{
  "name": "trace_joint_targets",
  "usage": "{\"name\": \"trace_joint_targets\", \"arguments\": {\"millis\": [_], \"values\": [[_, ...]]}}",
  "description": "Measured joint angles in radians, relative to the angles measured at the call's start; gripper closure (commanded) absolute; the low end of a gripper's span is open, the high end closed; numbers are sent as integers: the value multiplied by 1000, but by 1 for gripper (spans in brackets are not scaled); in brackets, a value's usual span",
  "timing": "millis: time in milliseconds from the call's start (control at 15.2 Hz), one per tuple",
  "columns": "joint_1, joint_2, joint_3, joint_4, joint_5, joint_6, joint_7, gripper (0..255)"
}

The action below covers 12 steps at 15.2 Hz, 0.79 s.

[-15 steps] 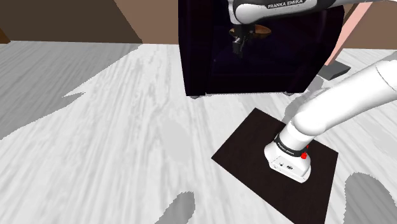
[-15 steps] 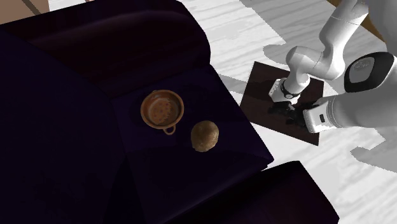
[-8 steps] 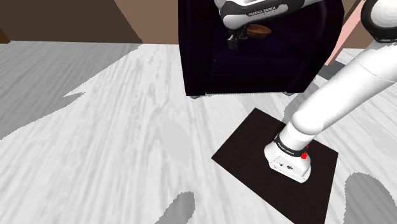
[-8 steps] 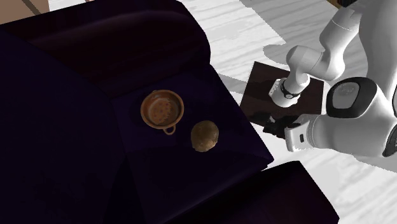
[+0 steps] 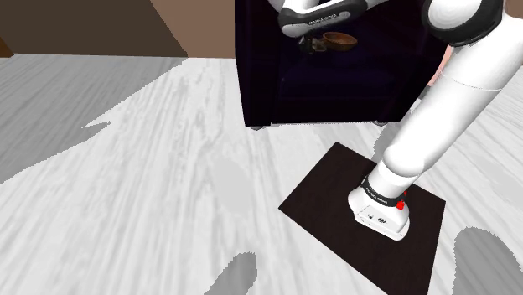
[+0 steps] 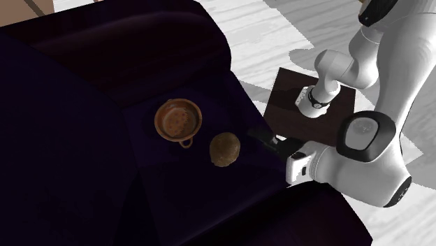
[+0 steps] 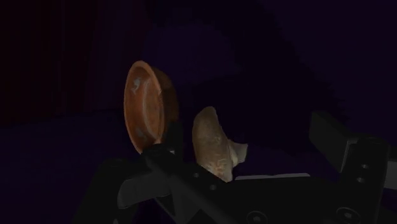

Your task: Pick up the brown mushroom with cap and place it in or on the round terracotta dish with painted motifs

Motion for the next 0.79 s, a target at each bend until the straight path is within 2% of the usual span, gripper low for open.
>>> {"name": "trace_joint_targets", "arguments": {"millis": [198, 330, 462, 594, 792], "values": [[3, 61, 8, 105, -75, -207, -14, 0], [-11, 71, 16, 125, -94, -218, -3, 0], [-43, 61, 10, 101, -107, -54, 10, 0], [-62, 46, 5, 65, -112, 63, 21, 0], [-78, 37, -4, 31, -124, 156, 34, 0]]}}
